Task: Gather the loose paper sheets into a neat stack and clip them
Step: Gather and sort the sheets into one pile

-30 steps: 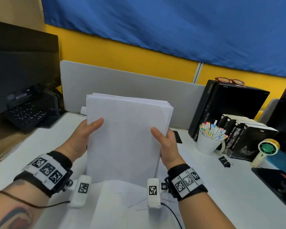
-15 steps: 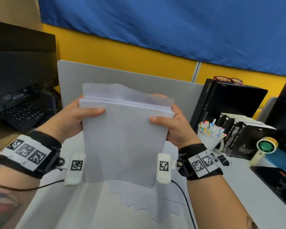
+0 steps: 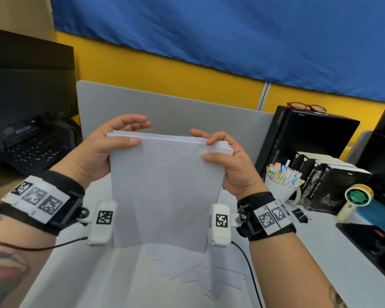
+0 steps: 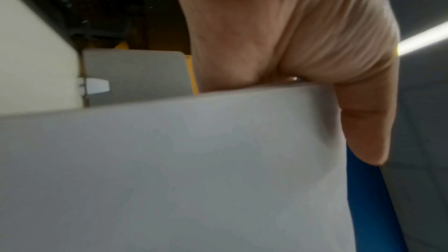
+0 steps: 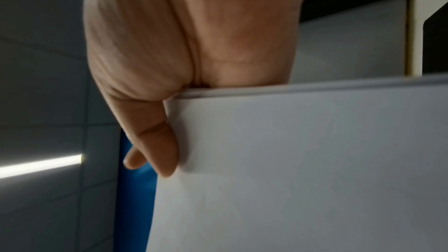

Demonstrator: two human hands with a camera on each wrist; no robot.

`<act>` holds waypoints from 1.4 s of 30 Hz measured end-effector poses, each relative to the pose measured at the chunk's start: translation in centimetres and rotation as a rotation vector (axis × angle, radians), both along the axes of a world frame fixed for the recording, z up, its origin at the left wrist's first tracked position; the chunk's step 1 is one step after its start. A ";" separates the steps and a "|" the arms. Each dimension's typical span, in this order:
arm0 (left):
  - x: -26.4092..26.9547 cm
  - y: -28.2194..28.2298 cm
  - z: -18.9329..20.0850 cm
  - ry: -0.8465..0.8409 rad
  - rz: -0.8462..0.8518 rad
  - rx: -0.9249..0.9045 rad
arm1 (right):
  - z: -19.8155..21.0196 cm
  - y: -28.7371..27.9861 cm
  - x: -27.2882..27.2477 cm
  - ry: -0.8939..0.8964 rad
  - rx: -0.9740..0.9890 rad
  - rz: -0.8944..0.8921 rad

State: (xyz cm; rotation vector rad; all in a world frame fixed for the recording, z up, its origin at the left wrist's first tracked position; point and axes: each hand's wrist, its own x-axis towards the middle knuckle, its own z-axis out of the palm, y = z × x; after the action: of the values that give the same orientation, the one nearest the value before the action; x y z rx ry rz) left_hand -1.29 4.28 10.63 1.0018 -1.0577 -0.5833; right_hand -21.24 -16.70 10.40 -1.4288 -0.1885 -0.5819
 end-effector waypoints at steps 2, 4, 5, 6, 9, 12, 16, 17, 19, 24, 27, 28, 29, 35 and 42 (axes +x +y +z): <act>0.1 -0.1 -0.5 0.058 -0.051 0.011 | -0.2 0.1 0.1 0.000 0.012 0.001; 0.1 0.1 -1.2 0.070 -0.123 0.042 | -0.2 0.2 0.0 0.007 0.022 0.010; 0.1 0.2 -1.4 0.070 -0.148 0.049 | -0.2 0.3 0.0 0.009 0.030 0.016; 0.3 0.4 -1.5 0.073 -0.172 0.048 | -0.2 0.3 0.0 0.010 0.040 0.022; 0.7 0.4 -1.6 0.115 -0.221 0.036 | -0.2 0.3 -0.1 0.011 0.064 0.032; 0.7 0.2 -1.5 0.117 -0.245 0.042 | -0.3 0.3 0.0 0.007 0.062 0.033; 0.5 0.3 -1.5 0.097 -0.278 0.028 | -0.3 0.2 0.1 -0.003 0.080 0.053; 0.6 0.4 -1.5 0.107 -0.288 0.014 | -0.4 0.2 0.1 -0.004 0.090 0.052; 0.9 0.5 -1.7 0.156 -0.307 -0.011 | -0.5 0.1 0.2 -0.011 0.103 0.049; 0.6 0.2 -2.1 0.152 -0.249 -0.016 | -0.5 0.2 0.1 0.002 0.029 0.068; 0.6 0.2 -2.1 0.139 -0.212 -0.008 | -0.5 0.4 -0.1 0.021 0.030 0.081; 0.7 0.2 -2.1 0.152 -0.203 -0.007 | -0.6 0.4 -0.1 0.016 0.053 0.094; 0.7 0.2 -2.1 0.170 -0.194 -0.008 | -0.6 0.4 -0.1 0.008 0.076 0.101; 0.7 0.2 -2.2 0.150 -0.183 0.014 | -0.6 0.4 0.3 0.000 0.104 0.070; 0.5 0.0 -2.1 0.173 -0.144 0.005 | -0.5 0.4 0.4 -0.008 0.101 0.051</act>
State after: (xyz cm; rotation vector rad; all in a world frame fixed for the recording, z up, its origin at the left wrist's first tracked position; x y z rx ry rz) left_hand -0.76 4.31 8.51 0.8679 -0.9793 -0.7769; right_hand -20.82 -16.33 9.92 -1.3204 -0.1985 -0.5484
